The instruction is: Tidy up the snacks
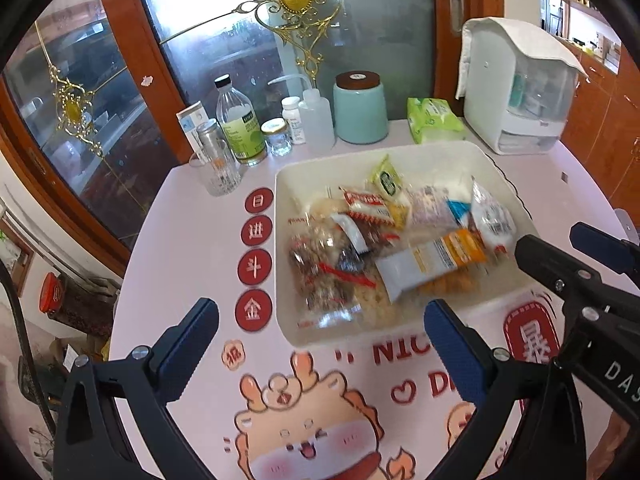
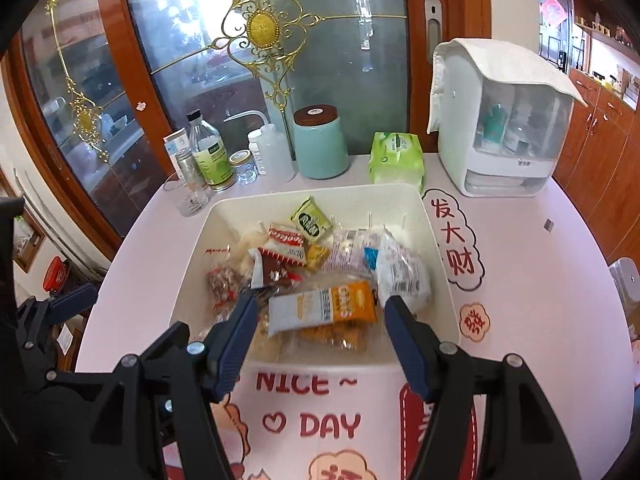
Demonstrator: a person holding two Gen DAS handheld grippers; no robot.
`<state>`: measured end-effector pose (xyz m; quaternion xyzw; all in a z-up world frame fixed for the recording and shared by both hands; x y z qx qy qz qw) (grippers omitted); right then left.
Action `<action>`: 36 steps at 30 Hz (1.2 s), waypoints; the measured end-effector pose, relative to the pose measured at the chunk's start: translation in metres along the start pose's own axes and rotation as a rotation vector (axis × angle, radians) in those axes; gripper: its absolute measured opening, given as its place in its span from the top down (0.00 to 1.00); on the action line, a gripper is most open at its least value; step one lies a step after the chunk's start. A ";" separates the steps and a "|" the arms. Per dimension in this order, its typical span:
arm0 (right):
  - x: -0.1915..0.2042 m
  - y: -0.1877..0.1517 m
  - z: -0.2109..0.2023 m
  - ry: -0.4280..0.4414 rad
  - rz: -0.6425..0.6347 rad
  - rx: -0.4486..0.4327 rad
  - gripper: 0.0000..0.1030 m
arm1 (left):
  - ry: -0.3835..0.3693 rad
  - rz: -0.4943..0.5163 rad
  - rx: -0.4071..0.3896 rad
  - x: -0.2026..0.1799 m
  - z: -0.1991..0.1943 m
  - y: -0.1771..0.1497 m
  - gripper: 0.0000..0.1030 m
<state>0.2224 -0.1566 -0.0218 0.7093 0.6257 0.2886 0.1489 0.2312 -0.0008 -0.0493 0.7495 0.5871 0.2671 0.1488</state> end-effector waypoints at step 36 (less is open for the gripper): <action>-0.046 -0.158 -0.149 0.005 0.002 0.022 0.36 | -0.030 -0.079 -0.024 -0.044 -0.138 -0.136 0.01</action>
Point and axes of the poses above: each gripper's, at about its wrist camera, not at the fingertips, and z roughly the way its jaws point, x to its left, y to its top, the point moved 1 cm from there along z, roughly the way its jaws point, and after that the axes turned 8 degrees about z, right-handed, at the moved point
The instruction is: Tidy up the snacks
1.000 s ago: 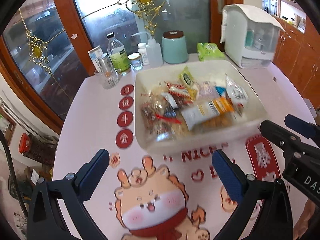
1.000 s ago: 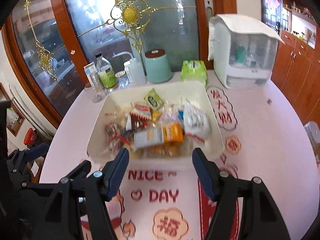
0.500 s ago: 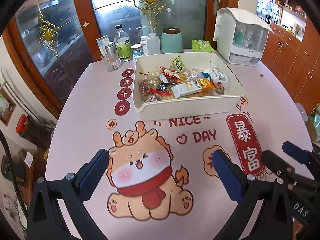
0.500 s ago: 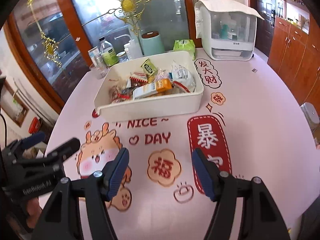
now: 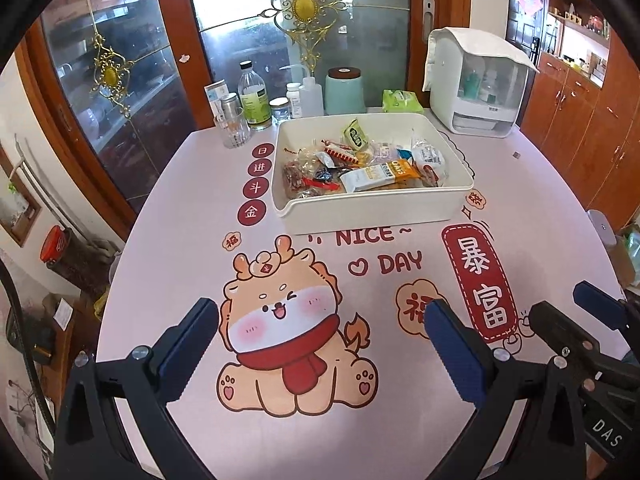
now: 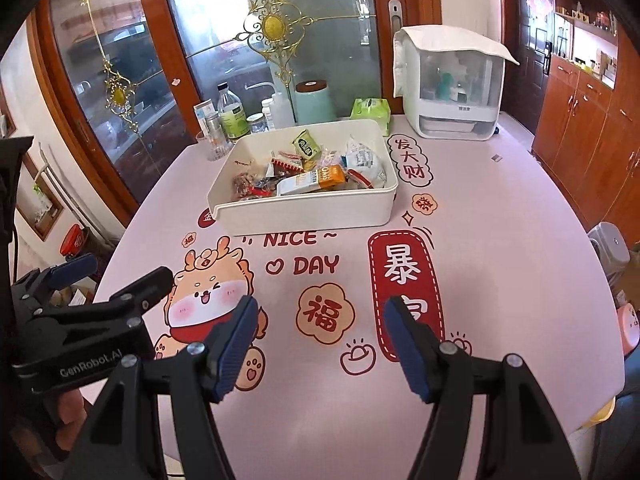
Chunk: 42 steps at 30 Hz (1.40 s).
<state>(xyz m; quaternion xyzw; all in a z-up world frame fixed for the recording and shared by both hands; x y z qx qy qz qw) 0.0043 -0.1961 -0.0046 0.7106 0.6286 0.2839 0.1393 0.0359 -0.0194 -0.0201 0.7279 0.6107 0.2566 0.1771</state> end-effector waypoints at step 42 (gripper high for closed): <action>0.015 -0.013 0.002 0.005 -0.011 0.053 0.36 | -0.027 -0.025 0.015 0.008 -0.005 -0.022 0.01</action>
Point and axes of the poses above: each gripper's, at about its wrist camera, not at the fingertips, and z roughly the way its jaws point, x to its left, y to its top, the point moved 1 cm from there along z, roughly the way its jaws point, and after that the axes turned 8 degrees about z, right-handed, at the moved point
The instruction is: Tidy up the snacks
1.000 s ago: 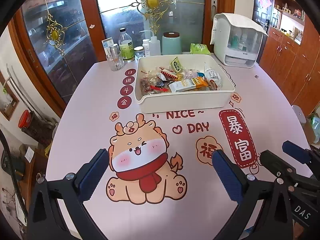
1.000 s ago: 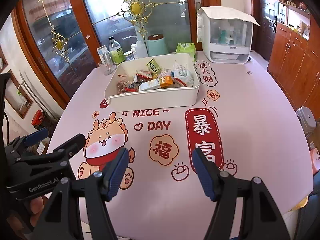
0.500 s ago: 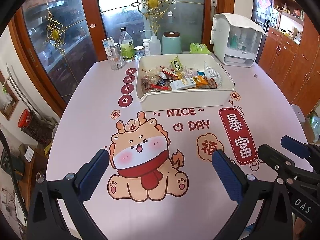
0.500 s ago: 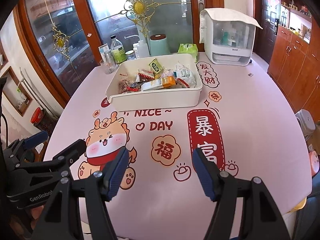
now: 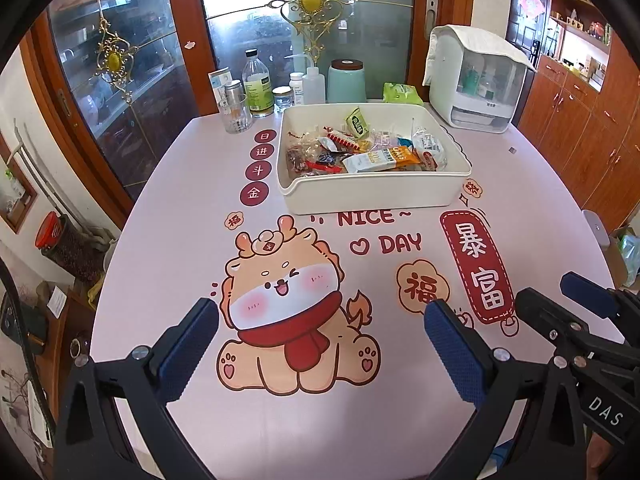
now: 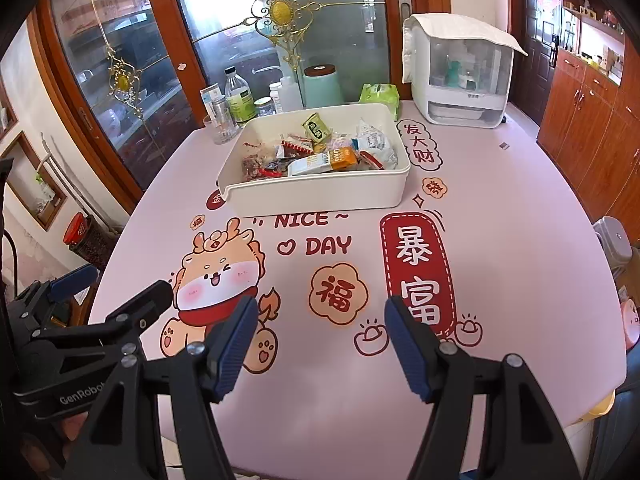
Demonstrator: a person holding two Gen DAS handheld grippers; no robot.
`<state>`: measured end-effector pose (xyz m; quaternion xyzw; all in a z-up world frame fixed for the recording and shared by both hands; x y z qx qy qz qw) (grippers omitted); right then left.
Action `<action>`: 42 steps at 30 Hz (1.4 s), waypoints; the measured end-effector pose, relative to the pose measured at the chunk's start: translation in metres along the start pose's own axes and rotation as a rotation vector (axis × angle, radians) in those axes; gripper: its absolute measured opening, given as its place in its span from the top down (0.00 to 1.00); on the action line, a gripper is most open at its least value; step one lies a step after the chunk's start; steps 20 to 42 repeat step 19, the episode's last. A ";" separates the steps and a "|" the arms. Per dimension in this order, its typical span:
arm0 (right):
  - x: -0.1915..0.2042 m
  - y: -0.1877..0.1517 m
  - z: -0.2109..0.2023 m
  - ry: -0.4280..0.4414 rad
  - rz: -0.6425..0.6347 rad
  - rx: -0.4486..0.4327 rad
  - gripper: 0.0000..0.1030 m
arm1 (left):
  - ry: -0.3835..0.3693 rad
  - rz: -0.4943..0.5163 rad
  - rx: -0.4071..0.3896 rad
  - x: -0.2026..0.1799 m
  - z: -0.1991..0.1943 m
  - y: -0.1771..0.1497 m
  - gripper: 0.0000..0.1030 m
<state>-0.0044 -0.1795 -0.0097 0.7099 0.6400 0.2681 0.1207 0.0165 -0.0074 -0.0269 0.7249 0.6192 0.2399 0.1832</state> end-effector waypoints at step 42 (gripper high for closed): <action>0.004 -0.004 0.000 0.003 0.001 0.005 0.36 | -0.006 -0.013 0.006 0.005 0.000 -0.006 0.01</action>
Point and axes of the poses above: each gripper's, at about its wrist camera, not at the fingertips, and z roughly the way its jaws point, x to its left, y to its top, the point moved 1 cm from there along z, roughly the way its jaws point, and after that the axes turned 8 degrees about z, right-handed, at the moved point
